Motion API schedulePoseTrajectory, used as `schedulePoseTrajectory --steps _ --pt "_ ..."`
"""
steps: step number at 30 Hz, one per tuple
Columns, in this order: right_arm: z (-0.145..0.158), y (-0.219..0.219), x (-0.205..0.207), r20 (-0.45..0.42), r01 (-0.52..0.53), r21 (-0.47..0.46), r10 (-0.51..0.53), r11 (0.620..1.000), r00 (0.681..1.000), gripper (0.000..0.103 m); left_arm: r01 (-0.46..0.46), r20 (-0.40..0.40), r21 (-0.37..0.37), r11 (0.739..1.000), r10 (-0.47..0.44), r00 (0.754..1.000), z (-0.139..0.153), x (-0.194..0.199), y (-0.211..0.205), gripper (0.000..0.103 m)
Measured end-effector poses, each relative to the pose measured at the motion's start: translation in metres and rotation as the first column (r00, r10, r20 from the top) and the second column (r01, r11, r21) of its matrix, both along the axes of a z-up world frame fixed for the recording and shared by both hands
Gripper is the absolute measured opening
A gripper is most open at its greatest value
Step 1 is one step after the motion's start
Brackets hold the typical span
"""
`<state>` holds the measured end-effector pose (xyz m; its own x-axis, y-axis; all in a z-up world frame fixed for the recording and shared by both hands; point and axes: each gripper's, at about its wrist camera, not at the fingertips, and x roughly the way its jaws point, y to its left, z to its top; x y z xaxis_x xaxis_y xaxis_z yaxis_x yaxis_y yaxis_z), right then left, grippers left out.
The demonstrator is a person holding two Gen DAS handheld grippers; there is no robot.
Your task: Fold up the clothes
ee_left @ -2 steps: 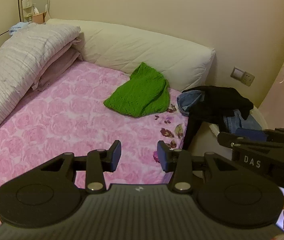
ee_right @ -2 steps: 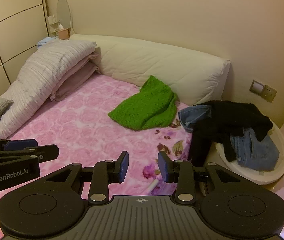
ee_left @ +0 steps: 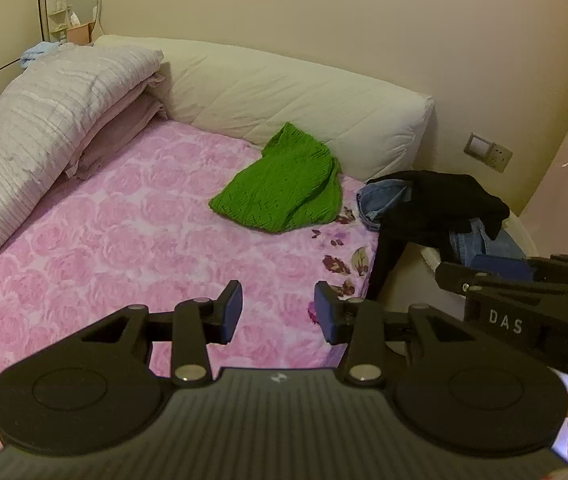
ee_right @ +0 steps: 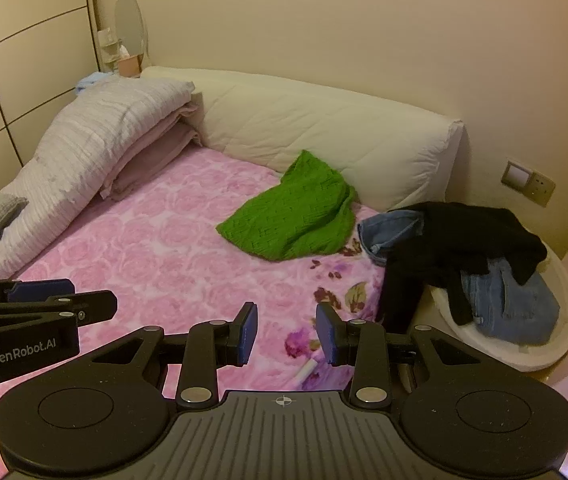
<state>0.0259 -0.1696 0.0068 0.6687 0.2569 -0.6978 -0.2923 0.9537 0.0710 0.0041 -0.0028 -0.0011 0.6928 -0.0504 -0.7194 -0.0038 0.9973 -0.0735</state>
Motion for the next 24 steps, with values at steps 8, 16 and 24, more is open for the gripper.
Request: schedulePoseTrajectory --steps 8,16,24 --pt "-0.004 -0.002 0.016 -0.014 -0.028 -0.020 0.028 0.999 1.000 0.036 -0.023 -0.020 0.003 1.000 0.023 1.000 -0.004 0.014 -0.010 0.035" --pt "-0.007 -0.017 0.030 -0.017 -0.047 -0.014 0.047 0.999 0.999 0.036 -0.043 -0.044 0.004 0.999 0.044 0.998 -0.010 0.026 -0.020 0.035" --pt "-0.014 -0.029 0.042 -0.040 -0.062 -0.011 0.061 0.998 0.997 0.036 -0.059 -0.067 0.006 0.998 0.059 0.996 -0.016 0.034 -0.028 0.035"
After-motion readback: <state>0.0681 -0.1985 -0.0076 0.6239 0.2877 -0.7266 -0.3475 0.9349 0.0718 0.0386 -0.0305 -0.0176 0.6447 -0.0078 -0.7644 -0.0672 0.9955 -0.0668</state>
